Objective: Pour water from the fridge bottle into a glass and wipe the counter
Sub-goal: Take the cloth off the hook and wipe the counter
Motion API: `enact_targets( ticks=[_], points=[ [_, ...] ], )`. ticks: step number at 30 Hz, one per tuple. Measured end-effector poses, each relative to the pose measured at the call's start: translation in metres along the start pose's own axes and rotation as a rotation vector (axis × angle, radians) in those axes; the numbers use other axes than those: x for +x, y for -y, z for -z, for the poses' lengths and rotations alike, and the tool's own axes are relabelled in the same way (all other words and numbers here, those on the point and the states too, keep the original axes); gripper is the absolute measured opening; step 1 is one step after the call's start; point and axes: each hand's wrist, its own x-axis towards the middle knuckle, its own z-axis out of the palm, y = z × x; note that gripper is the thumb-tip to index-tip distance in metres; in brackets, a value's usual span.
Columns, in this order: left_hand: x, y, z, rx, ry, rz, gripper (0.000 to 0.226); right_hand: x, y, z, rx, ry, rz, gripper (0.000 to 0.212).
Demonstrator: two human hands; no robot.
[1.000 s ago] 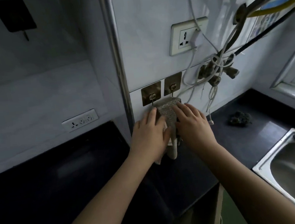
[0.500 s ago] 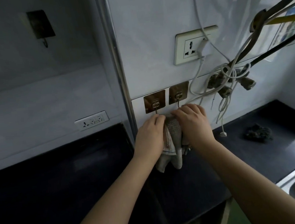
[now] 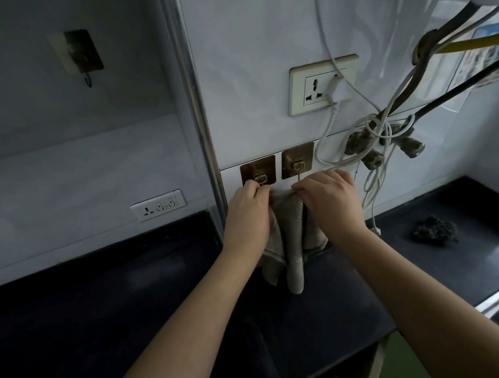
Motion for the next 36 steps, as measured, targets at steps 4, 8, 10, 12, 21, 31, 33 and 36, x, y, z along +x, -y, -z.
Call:
enact_targets(
  ticks=[4, 8, 10, 12, 21, 31, 33, 36],
  points=[
    [-0.002, -0.004, 0.005, -0.015, -0.090, -0.060, 0.023, -0.002, 0.001, 0.006, 0.023, -0.062, 0.025, 0.010],
    [-0.012, -0.008, 0.007, -0.040, -0.135, -0.106, 0.019, -0.010, -0.001, 0.011, 0.018, -0.086, 0.067, 0.006],
    [-0.018, -0.009, 0.008, -0.057, -0.156, -0.128, 0.017, -0.015, 0.000, 0.014, 0.016, -0.094, 0.089, 0.006],
    [-0.022, -0.010, 0.010, -0.085, -0.170, -0.143, 0.016, -0.020, 0.002, 0.017, 0.009, -0.112, 0.107, 0.005],
    [-0.033, -0.015, 0.021, -0.144, -0.019, -0.107, 0.016, -0.036, 0.002, 0.019, 0.155, 0.015, 0.190, 0.008],
    [-0.036, -0.022, 0.020, -0.154, 0.049, -0.258, 0.028, -0.016, -0.011, 0.024, -0.082, 0.215, 0.215, 0.041],
    [-0.036, -0.021, 0.022, -0.133, 0.054, -0.300, 0.033, -0.008, -0.014, 0.025, -0.145, 0.267, 0.220, 0.044],
    [-0.035, -0.020, 0.025, -0.103, 0.054, -0.321, 0.037, 0.002, -0.018, 0.024, -0.214, 0.318, 0.233, 0.027]
  ],
)
